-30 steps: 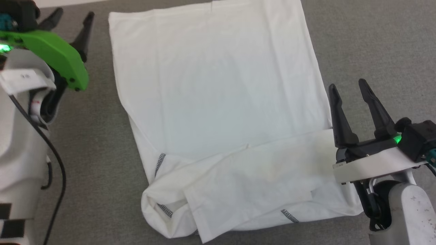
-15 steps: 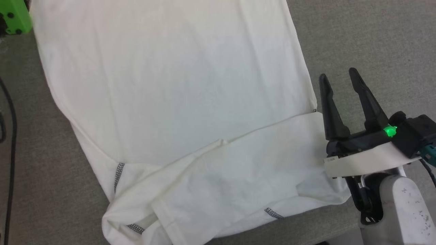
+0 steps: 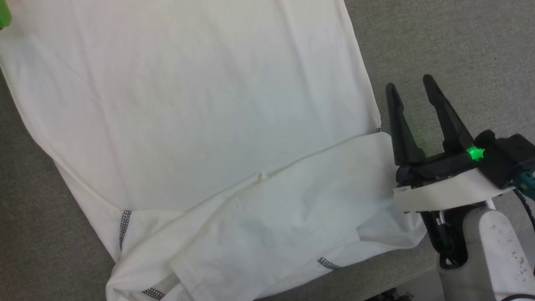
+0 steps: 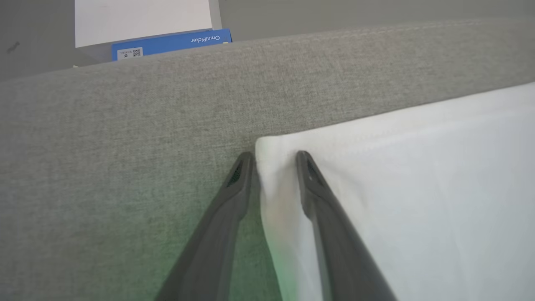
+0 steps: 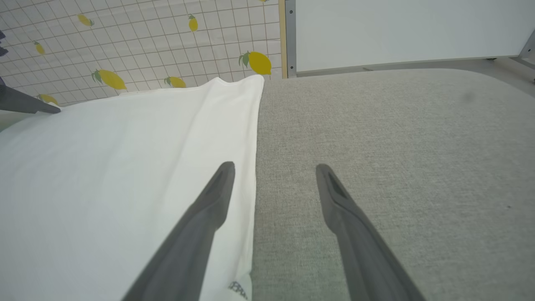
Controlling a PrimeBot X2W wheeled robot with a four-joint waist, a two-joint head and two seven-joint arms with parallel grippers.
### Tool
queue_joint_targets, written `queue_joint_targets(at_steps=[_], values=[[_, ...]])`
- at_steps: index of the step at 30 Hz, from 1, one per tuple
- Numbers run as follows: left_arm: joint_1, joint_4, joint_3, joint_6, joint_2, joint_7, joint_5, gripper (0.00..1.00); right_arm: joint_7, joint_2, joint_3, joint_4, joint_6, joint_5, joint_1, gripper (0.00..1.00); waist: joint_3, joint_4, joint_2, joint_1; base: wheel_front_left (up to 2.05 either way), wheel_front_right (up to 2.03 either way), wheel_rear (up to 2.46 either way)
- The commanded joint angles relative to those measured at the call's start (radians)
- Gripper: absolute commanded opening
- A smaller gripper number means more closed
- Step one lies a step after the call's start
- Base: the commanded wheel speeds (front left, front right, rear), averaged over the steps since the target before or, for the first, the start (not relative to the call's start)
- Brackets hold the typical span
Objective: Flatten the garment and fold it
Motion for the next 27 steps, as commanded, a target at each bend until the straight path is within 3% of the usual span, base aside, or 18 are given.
queue_joint_targets(at_steps=[1,5,10,19,27], values=[[0.043,0.008,-0.012,-0.001,-0.001,0.010,-0.007,0.00,0.005,-0.002,0.003,-0.010,-0.002,-0.006,-0.038,1.00,0.001,0.003,-0.0001,-0.0001,0.00,0.00,0.00],[0.048,-0.018,-0.018,-0.012,0.000,-0.021,-0.006,0.00,0.043,-0.034,0.009,-0.021,-0.002,-0.014,-0.140,1.00,0.005,0.015,-0.0001,-0.0001,0.00,0.00,0.00],[0.034,-0.030,-0.031,-0.036,-0.020,-0.054,-0.014,0.00,0.184,-0.073,0.023,0.045,-0.002,-0.004,-0.373,1.00,0.017,0.046,-0.0001,-0.0001,0.00,0.00,0.00],[-0.028,-0.036,-0.075,-0.085,-0.082,-0.103,-0.025,0.00,0.519,-0.055,-0.055,0.435,-0.002,0.016,-0.822,1.00,0.066,0.142,-0.0001,-0.0001,0.00,0.00,0.00],[-0.092,-0.048,-0.120,-0.137,-0.136,-0.160,-0.025,0.00,0.753,-0.048,-0.189,0.680,-0.002,-0.132,-1.047,1.00,0.128,0.231,-0.0001,-0.0001,0.00,0.00,0.00]])
